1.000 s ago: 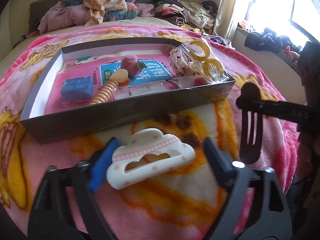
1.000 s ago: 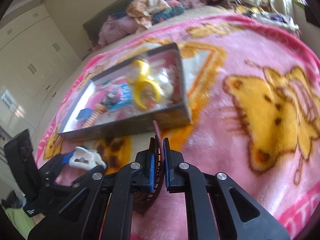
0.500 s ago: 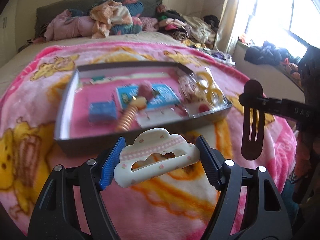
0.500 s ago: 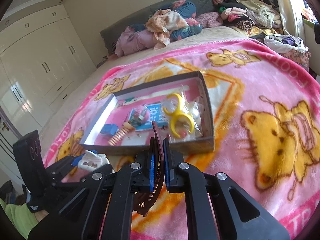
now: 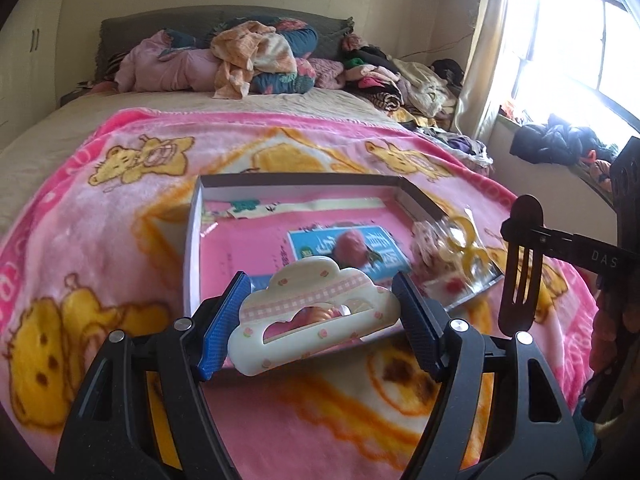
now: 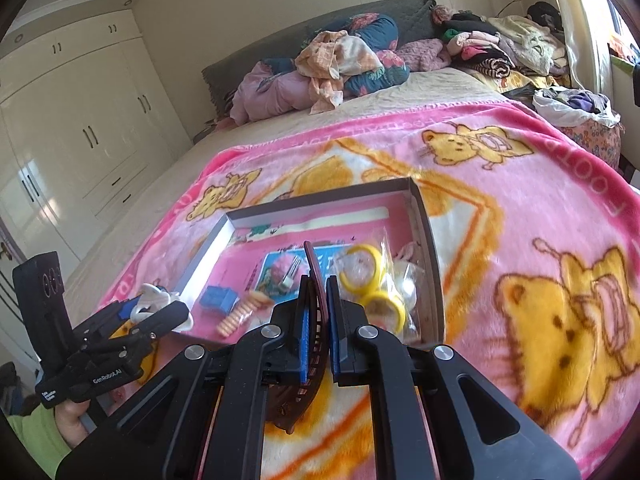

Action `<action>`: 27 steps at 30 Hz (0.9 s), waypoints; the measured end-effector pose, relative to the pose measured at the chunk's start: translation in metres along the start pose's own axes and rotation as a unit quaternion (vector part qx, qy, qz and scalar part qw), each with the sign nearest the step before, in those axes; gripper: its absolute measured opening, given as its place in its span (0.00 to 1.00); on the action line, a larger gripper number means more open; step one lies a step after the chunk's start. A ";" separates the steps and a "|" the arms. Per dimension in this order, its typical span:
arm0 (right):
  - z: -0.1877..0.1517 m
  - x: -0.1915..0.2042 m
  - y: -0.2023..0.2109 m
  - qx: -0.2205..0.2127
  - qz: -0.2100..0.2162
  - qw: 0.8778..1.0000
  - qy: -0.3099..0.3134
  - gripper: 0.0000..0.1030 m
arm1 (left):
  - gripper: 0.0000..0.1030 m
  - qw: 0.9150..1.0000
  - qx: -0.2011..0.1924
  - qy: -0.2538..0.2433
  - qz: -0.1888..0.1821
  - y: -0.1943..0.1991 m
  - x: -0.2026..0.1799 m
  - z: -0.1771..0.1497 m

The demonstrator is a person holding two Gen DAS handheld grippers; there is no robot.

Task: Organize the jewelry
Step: 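Lower the cloud claw into the tray with left tool while right releases maroon clip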

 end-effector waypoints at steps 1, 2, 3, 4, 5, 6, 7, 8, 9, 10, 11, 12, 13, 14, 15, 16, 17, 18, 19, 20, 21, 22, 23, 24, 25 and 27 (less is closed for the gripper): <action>0.002 0.000 -0.002 0.000 -0.001 1.000 0.000 0.08 | 0.62 1.000 -0.001 0.002 0.001 -0.001 0.003 0.002; 0.004 0.000 -0.005 0.000 -0.003 1.000 0.000 0.08 | 0.62 1.000 -0.002 0.002 0.002 -0.002 0.003 0.004; 0.006 0.000 -0.008 0.000 -0.004 1.000 0.001 0.08 | 0.62 1.000 -0.002 0.003 0.003 -0.004 0.005 0.005; 0.006 0.000 -0.007 -0.001 -0.004 1.000 0.001 0.08 | 0.62 1.000 -0.002 0.003 0.005 -0.005 0.006 0.007; 0.007 0.001 -0.010 -0.001 -0.005 1.000 0.003 0.08 | 0.62 1.000 -0.002 0.004 0.006 -0.007 0.008 0.008; 0.009 0.001 -0.013 -0.002 -0.007 1.000 0.005 0.08 | 0.62 1.000 -0.001 0.005 0.007 -0.010 0.010 0.009; 0.011 0.001 -0.016 -0.001 -0.008 1.000 0.006 0.08 | 0.62 1.000 -0.001 0.006 0.008 -0.011 0.011 0.010; 0.013 0.001 -0.019 -0.001 -0.009 1.000 0.007 0.08 | 0.62 1.000 0.000 0.006 0.010 -0.013 0.013 0.010; 0.014 0.001 -0.022 -0.001 -0.011 1.000 0.008 0.08 | 0.62 1.000 0.001 0.007 0.011 -0.015 0.014 0.010; 0.015 0.002 -0.026 0.000 -0.013 1.000 0.010 0.08 | 0.62 1.000 0.002 0.009 0.011 -0.017 0.015 0.010; 0.017 0.002 -0.030 0.001 -0.014 1.000 0.012 0.08 | 0.62 1.000 0.003 0.009 0.012 -0.018 0.017 0.010; 0.017 0.003 -0.033 0.002 -0.015 1.000 0.014 0.08 | 0.62 1.000 0.005 0.010 0.014 -0.021 0.018 0.010; 0.018 0.004 -0.037 0.003 -0.017 1.000 0.017 0.08 | 0.62 1.000 0.006 0.012 0.013 -0.022 0.019 0.010; 0.019 0.004 -0.040 0.005 -0.019 1.000 0.020 0.08 | 0.62 1.000 0.008 0.013 0.013 -0.024 0.020 0.010; 0.019 0.005 -0.044 0.007 -0.022 0.999 0.025 0.08 | 0.62 1.000 0.010 0.013 0.015 -0.026 0.021 0.009; 0.019 0.006 -0.048 0.008 -0.023 0.999 0.028 0.08 | 0.62 1.000 0.011 0.013 0.016 -0.027 0.022 0.009; 0.019 0.007 -0.050 0.009 -0.023 0.999 0.029 0.08 | 0.62 1.000 0.013 0.013 0.016 -0.029 0.023 0.008; 0.018 0.008 -0.054 0.012 -0.021 0.999 0.032 0.08 | 0.62 1.000 0.015 0.014 0.016 -0.031 0.024 0.008; 0.018 0.009 -0.057 0.014 -0.022 0.999 0.035 0.08 | 0.62 1.000 0.016 0.014 0.017 -0.032 0.024 0.007; 0.017 0.010 -0.060 0.016 -0.023 0.999 0.038 0.08 | 0.62 1.000 0.018 0.014 0.018 -0.033 0.025 0.006; 0.016 0.011 -0.064 0.020 -0.025 0.999 0.041 0.08 | 0.62 1.000 0.019 0.014 0.018 -0.034 0.025 0.006; 0.014 0.012 -0.067 0.023 -0.026 0.998 0.043 0.08 | 0.62 1.000 0.020 0.014 0.018 -0.035 0.025 0.006; 0.013 0.012 -0.070 0.025 -0.028 0.998 0.045 0.08 | 0.62 0.999 0.022 0.014 0.019 -0.037 0.025 0.005; 0.012 0.013 -0.073 0.027 -0.031 0.998 0.046 0.08 | 0.62 0.999 0.023 0.014 0.019 -0.038 0.025 0.005; 0.012 0.013 -0.074 0.026 -0.032 0.998 0.046 0.08 | 0.62 0.999 0.024 0.014 0.019 -0.039 0.025 0.004; 0.013 0.013 -0.077 0.023 -0.033 0.998 0.039 0.08 | 0.62 0.999 0.026 0.014 0.019 -0.041 0.026 0.004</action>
Point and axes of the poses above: each gripper's, at about its wrist camera, not at the fingertips, and y roughly against the way its jaws point, x to its left, z to its top, the point moved 5 cm from there along -y, roughly the way its jaws point, and after that the axes turned 11 degrees about -z, right-handed, at the moved point
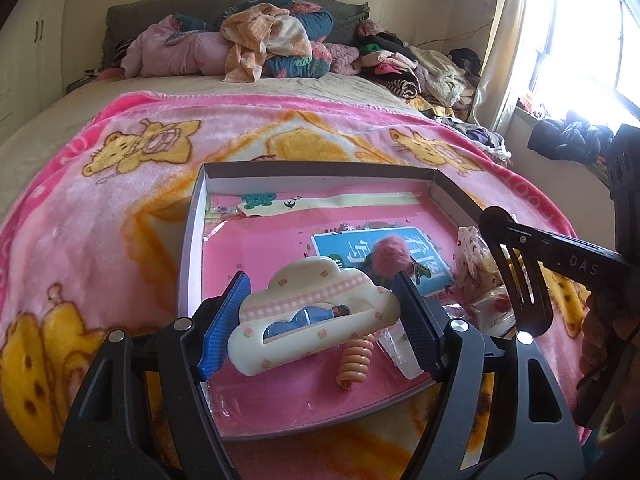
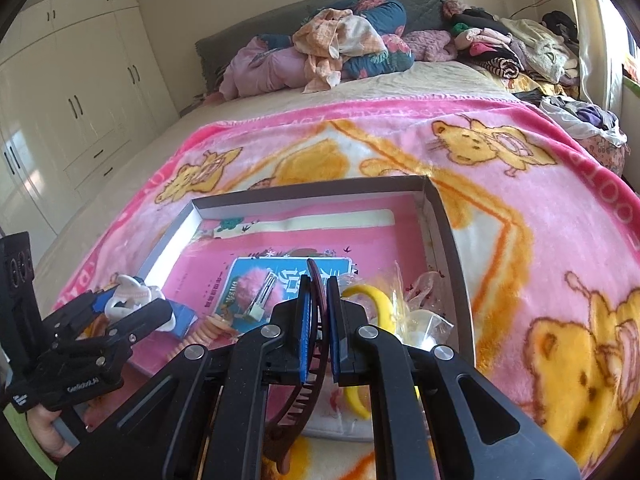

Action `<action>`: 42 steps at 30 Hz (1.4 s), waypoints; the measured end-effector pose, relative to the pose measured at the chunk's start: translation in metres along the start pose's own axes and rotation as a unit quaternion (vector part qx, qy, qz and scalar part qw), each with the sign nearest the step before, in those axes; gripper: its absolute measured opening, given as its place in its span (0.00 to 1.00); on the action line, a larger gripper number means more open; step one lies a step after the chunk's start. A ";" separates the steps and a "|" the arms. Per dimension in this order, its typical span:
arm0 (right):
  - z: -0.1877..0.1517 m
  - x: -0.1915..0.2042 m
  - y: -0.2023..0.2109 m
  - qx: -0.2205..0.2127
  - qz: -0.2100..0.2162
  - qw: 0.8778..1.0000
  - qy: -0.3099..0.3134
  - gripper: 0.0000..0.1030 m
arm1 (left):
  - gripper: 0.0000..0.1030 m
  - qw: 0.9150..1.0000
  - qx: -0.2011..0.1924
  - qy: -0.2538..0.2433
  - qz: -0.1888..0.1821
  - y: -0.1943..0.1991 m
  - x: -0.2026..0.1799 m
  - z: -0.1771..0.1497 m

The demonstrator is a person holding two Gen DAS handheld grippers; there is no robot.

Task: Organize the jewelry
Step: 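Lower the cloud claw into the tray with left tool while right releases maroon clip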

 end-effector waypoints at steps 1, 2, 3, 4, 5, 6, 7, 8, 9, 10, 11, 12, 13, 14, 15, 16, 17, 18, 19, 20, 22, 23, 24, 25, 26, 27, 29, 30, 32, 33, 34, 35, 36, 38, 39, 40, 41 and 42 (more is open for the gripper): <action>0.001 0.000 0.000 -0.004 0.000 1.000 -0.003 0.08 | 0.62 1.000 0.001 0.000 0.000 -0.001 0.000 0.000; 0.003 0.000 0.000 -0.008 0.000 1.000 -0.005 0.08 | 0.62 1.000 0.001 -0.001 0.001 -0.001 0.000 -0.001; 0.004 -0.001 0.000 -0.011 -0.004 1.000 -0.006 0.08 | 0.62 1.000 0.002 -0.001 0.001 -0.002 0.000 -0.001; 0.005 -0.001 -0.001 -0.015 -0.008 1.000 -0.006 0.08 | 0.62 1.000 0.003 -0.001 0.001 -0.002 0.000 -0.002; 0.006 -0.002 -0.002 -0.015 -0.010 1.000 -0.006 0.08 | 0.62 1.000 0.004 -0.001 0.001 -0.003 0.000 -0.002; 0.005 -0.003 -0.005 -0.012 -0.012 1.000 -0.007 0.08 | 0.62 1.000 0.005 0.000 0.001 -0.004 0.000 -0.003; 0.005 -0.004 -0.007 -0.009 -0.015 1.000 -0.008 0.08 | 0.62 1.000 0.006 0.000 0.001 -0.005 0.000 -0.003; 0.004 -0.005 -0.009 -0.007 -0.018 1.000 -0.009 0.08 | 0.62 1.000 0.007 -0.001 0.002 -0.006 0.000 -0.003; 0.004 -0.005 -0.010 -0.007 -0.020 1.000 -0.009 0.08 | 0.62 1.000 0.008 -0.002 0.003 -0.006 0.000 -0.004; 0.003 -0.005 -0.012 -0.005 -0.022 1.000 -0.009 0.08 | 0.62 1.000 0.009 -0.002 0.003 -0.007 0.000 -0.004; 0.002 -0.005 -0.014 -0.002 -0.023 1.000 -0.008 0.08 | 0.62 1.000 0.010 -0.002 0.003 -0.007 0.000 -0.005; 0.002 -0.005 -0.015 -0.001 -0.023 1.000 -0.006 0.08 | 0.62 1.000 0.011 -0.003 0.003 -0.008 0.000 -0.005; 0.001 -0.004 -0.016 0.000 -0.024 1.000 -0.003 0.08 | 0.62 1.000 0.012 -0.003 0.004 -0.009 0.000 -0.005; 0.001 -0.002 -0.016 0.001 -0.025 1.000 0.001 0.08 | 0.62 1.000 0.012 -0.002 0.004 -0.009 0.000 -0.005; 0.000 -0.001 -0.017 0.002 -0.025 1.000 0.004 0.08 | 0.62 1.000 0.012 -0.003 0.003 -0.009 0.000 -0.005; -0.001 0.001 -0.016 0.002 -0.025 1.000 0.007 0.08 | 0.62 1.000 0.012 -0.003 0.004 -0.009 0.000 -0.005; -0.002 0.002 -0.017 0.003 -0.024 1.000 0.008 0.08 | 0.62 1.000 0.012 -0.002 0.004 -0.009 0.000 -0.005; -0.003 0.003 -0.017 0.005 -0.021 1.000 0.009 0.08 | 0.62 1.000 0.012 -0.002 0.003 -0.008 0.000 -0.005; -0.004 0.004 -0.016 0.006 -0.019 1.000 0.010 0.08 | 0.62 1.000 0.012 -0.002 0.004 -0.008 0.000 -0.005; -0.005 0.004 -0.015 0.007 -0.017 1.000 0.009 0.09 | 0.62 1.000 0.012 -0.002 0.004 -0.008 0.000 -0.006; -0.007 0.005 -0.012 0.005 -0.017 1.000 0.011 0.12 | 0.62 1.000 0.012 -0.002 0.005 -0.008 -0.001 -0.005; -0.007 0.005 -0.010 0.002 -0.017 1.000 0.011 0.18 | 0.62 1.000 0.012 -0.001 0.005 -0.009 -0.001 -0.005; -0.007 0.006 -0.008 0.000 -0.015 1.000 0.010 0.23 | 0.62 1.000 0.012 -0.001 0.005 -0.009 -0.001 -0.006; -0.007 0.006 -0.005 -0.002 -0.012 1.000 0.008 0.27 | 0.62 1.000 0.013 -0.002 0.006 -0.009 -0.001 -0.006; -0.008 0.006 -0.003 -0.004 -0.011 1.000 0.008 0.31 | 0.62 1.000 0.013 -0.002 0.005 -0.009 -0.001 -0.005; -0.008 0.006 0.000 -0.007 -0.009 1.000 0.007 0.33 | 0.62 1.000 0.013 -0.002 0.005 -0.009 -0.001 -0.006; -0.010 0.005 0.006 -0.011 -0.008 1.000 0.004 0.37 | 0.62 1.000 0.014 -0.002 0.006 -0.009 0.000 -0.006; -0.011 0.004 0.009 -0.013 -0.009 1.000 0.002 0.43 | 0.62 1.000 0.014 -0.002 0.007 -0.009 0.001 -0.008; -0.013 0.002 0.014 -0.017 -0.012 1.000 0.000 0.49 | 0.64 1.000 0.013 -0.003 0.009 -0.008 0.001 -0.008; -0.014 -0.001 0.017 -0.020 -0.014 1.000 -0.002 0.51 | 0.68 1.000 0.012 -0.003 0.010 -0.007 0.001 -0.009; -0.015 -0.003 0.020 -0.023 -0.016 1.000 -0.004 0.52 | 0.70 1.000 0.010 -0.003 0.010 -0.006 0.002 -0.009; -0.016 -0.004 0.024 -0.026 -0.016 1.000 -0.005 0.54 | 0.72 1.000 0.009 -0.003 0.010 -0.004 0.002 -0.010; -0.017 -0.006 0.027 -0.029 -0.017 0.999 -0.005 0.56 | 0.73 1.000 0.009 -0.004 0.011 -0.002 0.002 -0.010; -0.018 -0.007 0.036 -0.038 -0.022 0.999 -0.004 0.61 | 0.76 1.000 0.008 -0.005 0.014 0.001 0.001 -0.010; -0.019 -0.008 0.040 -0.042 -0.023 0.999 -0.003 0.64 | 0.77 1.000 0.006 -0.005 0.014 0.004 -0.002 -0.010; -0.020 -0.008 0.044 -0.047 -0.023 0.999 -0.002 0.65 | 0.77 1.000 0.005 -0.005 0.014 0.006 -0.003 -0.010; -0.020 -0.008 0.049 -0.052 -0.024 0.998 0.000 0.68 | 0.78 1.000 0.004 -0.006 0.015 0.008 -0.005 -0.009; -0.021 -0.008 0.054 -0.058 -0.025 0.998 0.002 0.71 | 0.80 1.000 0.002 -0.008 0.016 0.010 -0.007 -0.009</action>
Point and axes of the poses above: each gripper's, at about its wrist camera, not at the fingertips, and y roughly against the way its jaws point, x to its left, z to its top, the point moved 5 cm from there along -y, roughly the way its jaws point, and after that the axes turned 11 degrees about -z, right-handed, at the moved point
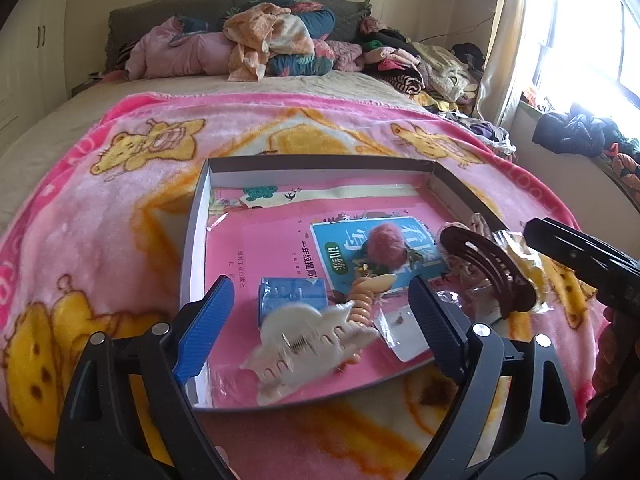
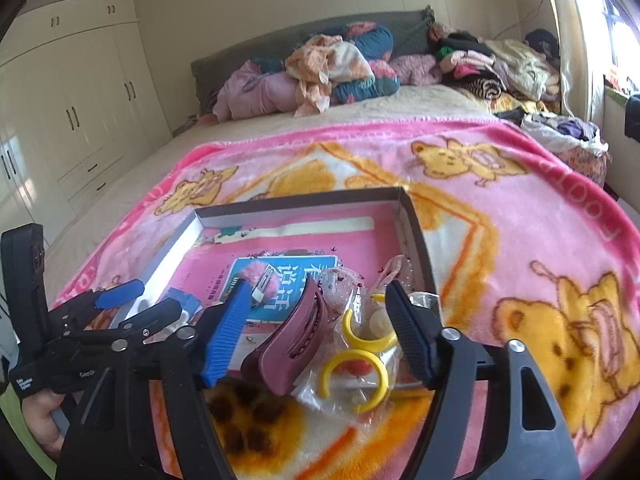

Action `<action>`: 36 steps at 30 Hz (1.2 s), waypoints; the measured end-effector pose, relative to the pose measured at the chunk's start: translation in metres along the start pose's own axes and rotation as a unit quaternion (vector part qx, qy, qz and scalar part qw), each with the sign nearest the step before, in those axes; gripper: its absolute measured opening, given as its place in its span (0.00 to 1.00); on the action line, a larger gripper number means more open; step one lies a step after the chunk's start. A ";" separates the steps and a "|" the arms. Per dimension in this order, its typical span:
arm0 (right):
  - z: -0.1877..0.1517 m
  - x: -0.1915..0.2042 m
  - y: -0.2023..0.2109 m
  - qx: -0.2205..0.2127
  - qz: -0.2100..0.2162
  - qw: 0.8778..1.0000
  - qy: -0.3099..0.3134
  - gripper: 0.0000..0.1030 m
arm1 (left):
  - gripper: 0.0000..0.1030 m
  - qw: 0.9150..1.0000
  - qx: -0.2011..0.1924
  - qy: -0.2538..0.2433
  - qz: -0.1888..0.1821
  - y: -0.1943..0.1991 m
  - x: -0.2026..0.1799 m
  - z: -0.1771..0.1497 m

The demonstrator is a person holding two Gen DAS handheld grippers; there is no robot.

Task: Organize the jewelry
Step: 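Lower the cloud claw into the tray with left tool while right releases maroon clip, then withdraw both open tools back from the tray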

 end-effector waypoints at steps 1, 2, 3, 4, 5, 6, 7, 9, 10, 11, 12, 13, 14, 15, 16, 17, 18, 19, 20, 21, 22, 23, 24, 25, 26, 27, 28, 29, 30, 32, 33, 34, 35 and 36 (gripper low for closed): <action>0.000 0.000 0.006 -0.006 -0.001 1.000 0.002 0.72 | 0.82 1.000 -0.001 -0.001 0.001 0.003 -0.001 0.000; 0.000 0.000 0.010 -0.011 -0.002 1.000 0.004 0.75 | 0.84 1.000 -0.003 -0.002 0.002 0.005 -0.004 0.000; 0.000 0.000 0.014 -0.016 -0.004 1.000 0.005 0.78 | 0.85 1.000 -0.006 -0.002 0.001 0.008 -0.005 0.000; -0.001 -0.001 0.019 -0.021 -0.005 1.000 0.006 0.79 | 0.86 1.000 -0.008 -0.002 0.000 0.011 -0.008 0.001; -0.001 -0.001 0.025 -0.027 -0.005 1.000 0.008 0.80 | 0.88 1.000 -0.011 -0.003 -0.001 0.014 -0.009 0.002; -0.002 -0.002 0.029 -0.031 -0.006 0.999 0.010 0.82 | 0.88 1.000 -0.014 -0.005 -0.001 0.017 -0.012 0.002; -0.002 -0.002 0.033 -0.035 -0.008 0.999 0.011 0.83 | 0.88 1.000 -0.016 -0.008 -0.001 0.020 -0.014 0.002; -0.003 -0.004 0.042 -0.044 -0.011 0.999 0.012 0.86 | 0.89 1.000 -0.020 -0.014 0.000 0.027 -0.020 0.001; -0.004 -0.005 0.046 -0.048 -0.011 0.999 0.012 0.87 | 0.89 1.000 -0.022 -0.015 0.000 0.030 -0.021 0.001; -0.004 -0.006 0.049 -0.051 -0.011 0.999 0.013 0.88 | 0.89 1.000 -0.025 -0.017 -0.002 0.034 -0.024 0.000; -0.005 -0.008 0.056 -0.057 -0.012 0.998 0.013 0.89 | 0.89 0.999 -0.027 -0.017 -0.002 0.036 -0.027 0.000; -0.006 -0.010 0.060 -0.061 -0.014 0.998 0.013 0.90 | 0.89 0.999 -0.029 -0.018 -0.001 0.039 -0.030 -0.001; -0.007 -0.011 0.064 -0.064 -0.014 0.998 0.012 0.91 | 0.89 0.999 -0.030 -0.019 -0.001 0.041 -0.032 -0.001; -0.009 -0.014 0.069 -0.068 -0.014 0.997 0.012 0.92 | 0.89 0.999 -0.032 -0.020 -0.001 0.043 -0.036 -0.002; -0.010 -0.015 0.072 -0.071 -0.014 0.997 0.012 0.92 | 0.89 0.999 -0.033 -0.022 0.000 0.045 -0.038 -0.003; -0.011 -0.016 0.075 -0.073 -0.015 0.997 0.012 0.92 | 0.89 0.999 -0.034 -0.024 0.002 0.049 -0.042 -0.005; -0.013 -0.018 0.080 -0.077 -0.016 0.997 0.013 0.92 | 0.89 0.999 -0.035 -0.024 0.002 0.050 -0.044 -0.005; -0.015 -0.020 0.084 -0.080 -0.017 0.997 0.014 0.92 | 0.89 0.999 -0.036 -0.024 0.002 0.052 -0.046 -0.006; -0.016 -0.021 0.087 -0.082 -0.017 0.996 0.014 0.93 | 0.89 0.999 -0.037 -0.024 0.001 0.054 -0.048 -0.007; -0.018 -0.023 0.091 -0.083 -0.016 0.996 0.013 0.93 | 0.89 0.999 -0.039 -0.025 -0.001 0.057 -0.051 -0.009; -0.020 -0.025 0.094 -0.084 -0.016 0.996 0.012 0.93 | 0.89 0.999 -0.041 -0.026 -0.002 0.060 -0.054 -0.010; -0.020 -0.027 0.097 -0.085 -0.015 0.996 0.010 0.93 | 0.89 0.999 -0.044 -0.027 -0.001 0.062 -0.056 -0.010; -0.022 -0.030 0.100 -0.086 -0.014 0.996 0.009 0.93 | 0.89 0.999 -0.046 -0.029 -0.001 0.065 -0.058 -0.011; -0.024 -0.031 0.102 -0.087 -0.013 0.996 0.009 0.94 | 0.89 0.998 -0.048 -0.031 -0.001 0.067 -0.061 -0.012; -0.026 -0.032 0.105 -0.088 -0.013 0.996 0.009 0.94 | 0.89 0.998 -0.050 -0.032 -0.002 0.070 -0.063 -0.012; -0.027 -0.033 0.107 -0.088 -0.012 0.996 0.009 0.94 | 0.89 0.998 -0.052 -0.032 -0.002 0.072 -0.064 -0.013; -0.029 -0.034 0.108 -0.087 -0.010 0.996 0.009 0.94 | 0.89 0.998 -0.053 -0.033 -0.002 0.073 -0.066 -0.013; -0.031 -0.034 0.110 -0.086 -0.008 0.996 0.008 0.94 | 0.89 0.998 -0.054 -0.034 -0.002 0.076 -0.068 -0.014; -0.032 -0.034 0.112 -0.086 -0.007 0.996 0.006 0.94 | 0.89 0.998 -0.055 -0.034 -0.004 0.077 -0.070 -0.014; -0.037 -0.035 0.115 -0.088 -0.006 0.996 0.007 0.94 | 0.89 0.998 -0.055 -0.036 -0.004 0.079 -0.074 -0.015; -0.036 -0.035 0.115 -0.088 -0.007 0.996 0.007 0.94 | 0.89 0.998 -0.056 -0.038 -0.003 0.080 -0.075 -0.016; -0.039 -0.035 0.117 -0.088 -0.007 0.996 0.007 0.94 | 0.89 0.998 -0.056 -0.040 -0.004 0.081 -0.076 -0.017; -0.041 -0.034 0.119 -0.090 -0.008 0.996 0.008 0.94 | 0.89 0.998 -0.056 -0.042 -0.005 0.082 -0.078 -0.018; -0.044 -0.033 0.121 -0.092 -0.009 0.996 0.009 0.94 | 0.89 0.997 -0.058 -0.044 -0.004 0.084 -0.080 -0.019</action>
Point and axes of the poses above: each gripper's, at about its wrist camera, not at the fingertips, and y roughly against the way its jaws point, x to its left, z to its top, the point moved 5 cm from there along -y, roughly the way its jaws point, and after that the axes turned 11 degrees about -z, right-handed, at the moved point
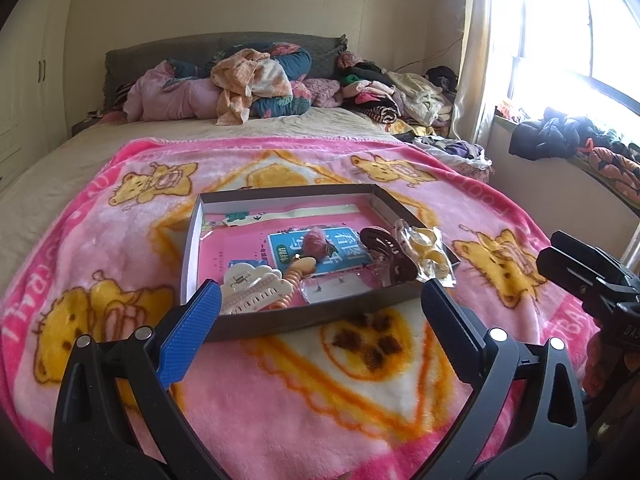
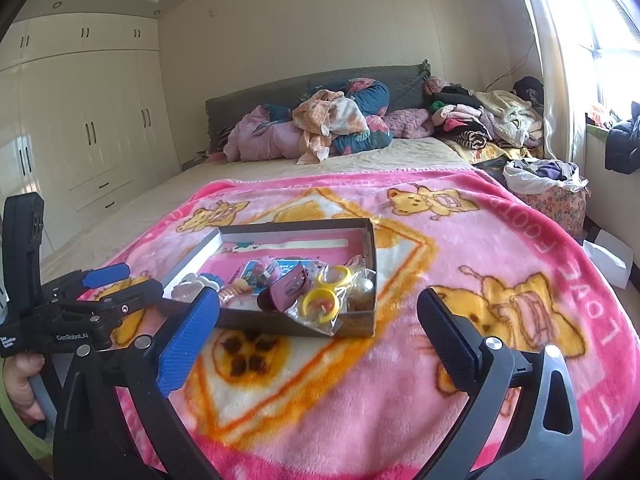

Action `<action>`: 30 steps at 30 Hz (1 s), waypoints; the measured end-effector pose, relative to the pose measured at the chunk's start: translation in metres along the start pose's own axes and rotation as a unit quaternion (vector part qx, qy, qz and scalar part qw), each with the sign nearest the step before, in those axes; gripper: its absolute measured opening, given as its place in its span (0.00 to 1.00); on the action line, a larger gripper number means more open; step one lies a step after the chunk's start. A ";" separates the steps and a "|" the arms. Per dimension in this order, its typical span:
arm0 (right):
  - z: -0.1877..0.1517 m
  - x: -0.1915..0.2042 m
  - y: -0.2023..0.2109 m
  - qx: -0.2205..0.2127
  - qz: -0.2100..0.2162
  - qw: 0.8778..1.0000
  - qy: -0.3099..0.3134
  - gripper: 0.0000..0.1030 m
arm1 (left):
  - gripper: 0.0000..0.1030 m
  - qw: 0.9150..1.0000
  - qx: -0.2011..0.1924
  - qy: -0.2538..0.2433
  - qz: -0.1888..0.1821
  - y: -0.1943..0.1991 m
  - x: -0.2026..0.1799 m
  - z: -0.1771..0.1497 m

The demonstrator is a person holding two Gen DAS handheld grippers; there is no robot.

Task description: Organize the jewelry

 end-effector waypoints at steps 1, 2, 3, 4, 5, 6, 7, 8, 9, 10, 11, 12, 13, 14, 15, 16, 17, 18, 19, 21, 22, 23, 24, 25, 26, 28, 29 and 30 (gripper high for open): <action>-0.001 0.001 0.002 -0.002 -0.001 1.000 0.001 0.94 | 0.89 1.000 -0.002 -0.001 0.000 0.002 -0.001 -0.001; -0.004 0.002 0.005 -0.005 -0.003 1.000 0.003 0.94 | 0.89 1.000 -0.004 -0.002 0.001 0.004 -0.002 -0.002; -0.005 0.003 0.006 -0.007 -0.004 1.000 0.005 0.94 | 0.89 1.000 -0.006 -0.001 0.001 0.005 -0.003 -0.003; -0.007 0.004 0.008 -0.010 -0.006 1.000 0.008 0.94 | 0.89 1.000 -0.007 0.001 0.000 0.007 -0.003 -0.005; -0.009 0.005 0.011 -0.015 -0.011 1.000 0.012 0.94 | 0.89 1.000 -0.009 0.002 0.000 0.008 -0.004 -0.007; -0.011 0.005 0.013 -0.019 -0.013 1.000 0.014 0.94 | 0.89 1.000 -0.010 0.002 0.001 0.009 -0.004 -0.009; -0.012 0.006 0.016 -0.023 -0.014 1.000 0.017 0.94 | 0.89 1.000 -0.011 0.003 0.002 0.011 -0.005 -0.011; -0.014 0.006 0.019 -0.028 -0.017 0.999 0.018 0.94 | 0.89 1.000 -0.012 0.005 0.003 0.011 -0.005 -0.013; -0.015 0.007 0.020 -0.031 -0.018 0.999 0.020 0.94 | 0.89 1.000 -0.014 0.008 0.001 0.013 -0.005 -0.015; -0.016 0.007 0.022 -0.034 -0.018 0.999 0.022 0.94 | 0.89 1.000 -0.017 0.010 0.000 0.015 -0.005 -0.017; -0.016 0.007 0.023 -0.037 -0.019 0.999 0.025 0.94 | 0.89 1.000 -0.019 0.011 0.002 0.017 -0.004 -0.018; -0.016 0.007 0.026 -0.043 -0.023 0.998 0.028 0.94 | 0.89 1.000 -0.021 0.009 0.006 0.019 -0.005 -0.020; -0.016 0.007 0.028 -0.047 -0.024 0.998 0.028 0.94 | 0.89 1.000 -0.022 0.010 0.009 0.020 -0.005 -0.021; -0.017 0.007 0.029 -0.050 -0.024 0.998 0.028 0.94 | 0.89 1.000 -0.024 0.011 0.008 0.022 -0.005 -0.022; -0.017 0.006 0.030 -0.051 -0.025 0.998 0.027 0.94 | 0.89 1.000 -0.025 0.011 0.007 0.023 -0.005 -0.023; -0.017 0.006 0.031 -0.051 -0.025 0.998 0.026 0.94 | 0.89 1.000 -0.027 0.011 0.008 0.024 -0.004 -0.024; -0.018 0.006 0.031 -0.052 -0.025 0.998 0.024 0.94 | 0.89 0.999 -0.028 0.010 0.012 0.026 -0.004 -0.025; -0.018 0.005 0.032 -0.053 -0.026 0.998 0.023 0.94 | 0.89 0.999 -0.028 0.009 0.014 0.027 -0.004 -0.027; -0.019 0.005 0.033 -0.054 -0.027 0.998 0.022 0.94 | 0.89 0.999 -0.029 0.010 0.015 0.027 -0.004 -0.028; -0.022 0.004 0.035 -0.056 -0.029 0.998 0.021 0.94 | 0.89 0.999 -0.033 0.009 0.017 0.030 -0.004 -0.030; -0.023 0.004 0.036 -0.059 -0.031 0.998 0.023 0.94 | 0.89 0.999 -0.035 0.009 0.018 0.031 -0.004 -0.031; -0.024 0.004 0.037 -0.061 -0.035 0.997 0.027 0.94 | 0.89 0.999 -0.037 0.009 0.019 0.032 -0.005 -0.032; -0.025 0.004 0.039 -0.064 -0.037 0.997 0.030 0.94 | 0.89 0.999 -0.039 0.009 0.020 0.033 -0.006 -0.033; -0.026 0.004 0.040 -0.069 -0.040 0.996 0.032 0.94 | 0.89 0.999 -0.041 0.008 0.022 0.034 -0.007 -0.034; -0.027 0.004 0.042 -0.072 -0.041 0.996 0.033 0.94 | 0.89 0.999 -0.046 0.005 0.025 0.036 -0.009 -0.035; -0.030 0.004 0.046 -0.079 -0.042 0.996 0.030 0.94 | 0.89 0.998 -0.051 0.004 0.029 0.037 -0.010 -0.036; -0.031 0.004 0.047 -0.080 -0.041 0.996 0.028 0.94 | 0.89 0.998 -0.053 0.005 0.031 0.038 -0.011 -0.038; -0.033 0.004 0.047 -0.079 -0.040 0.996 0.027 0.94 | 0.89 0.998 -0.055 0.005 0.032 0.039 -0.012 -0.040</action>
Point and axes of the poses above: each gripper's, at about its wrist camera, not at the fingertips, and y roughly against the way its jaws point, x to its left, z to its top, the point moved 5 cm from there along -y, roughly the way its jaws point, and after that the axes turned 11 degrees about -z, right-handed, at the moved point
